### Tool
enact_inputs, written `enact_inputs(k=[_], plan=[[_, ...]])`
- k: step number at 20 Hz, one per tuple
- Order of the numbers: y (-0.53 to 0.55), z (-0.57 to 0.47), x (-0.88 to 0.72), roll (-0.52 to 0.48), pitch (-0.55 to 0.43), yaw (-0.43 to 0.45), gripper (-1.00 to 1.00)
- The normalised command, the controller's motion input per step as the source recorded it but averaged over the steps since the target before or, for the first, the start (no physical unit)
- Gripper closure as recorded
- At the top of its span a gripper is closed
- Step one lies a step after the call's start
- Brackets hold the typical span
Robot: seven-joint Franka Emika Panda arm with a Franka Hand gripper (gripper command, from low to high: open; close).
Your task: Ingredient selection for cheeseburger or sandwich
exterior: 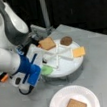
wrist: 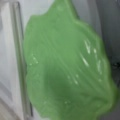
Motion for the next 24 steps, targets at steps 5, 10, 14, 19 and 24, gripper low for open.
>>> enact_inputs(k=[5, 10, 14, 19, 24], plan=[[-0.1, -0.1, 0.06, 0.396, -0.091, 0.061, -1.0], [-0.11, -0.12, 0.09, 0.412, -0.073, 0.07, -1.0], [-0.21, -0.1, 0.13, 0.41, -0.057, 0.045, -1.0], [-0.27, -0.08, 0.14, 0.356, -0.064, 0.06, -1.0], [-0.29, -0.08, 0.12, 0.287, -0.078, 0.092, -1.0]])
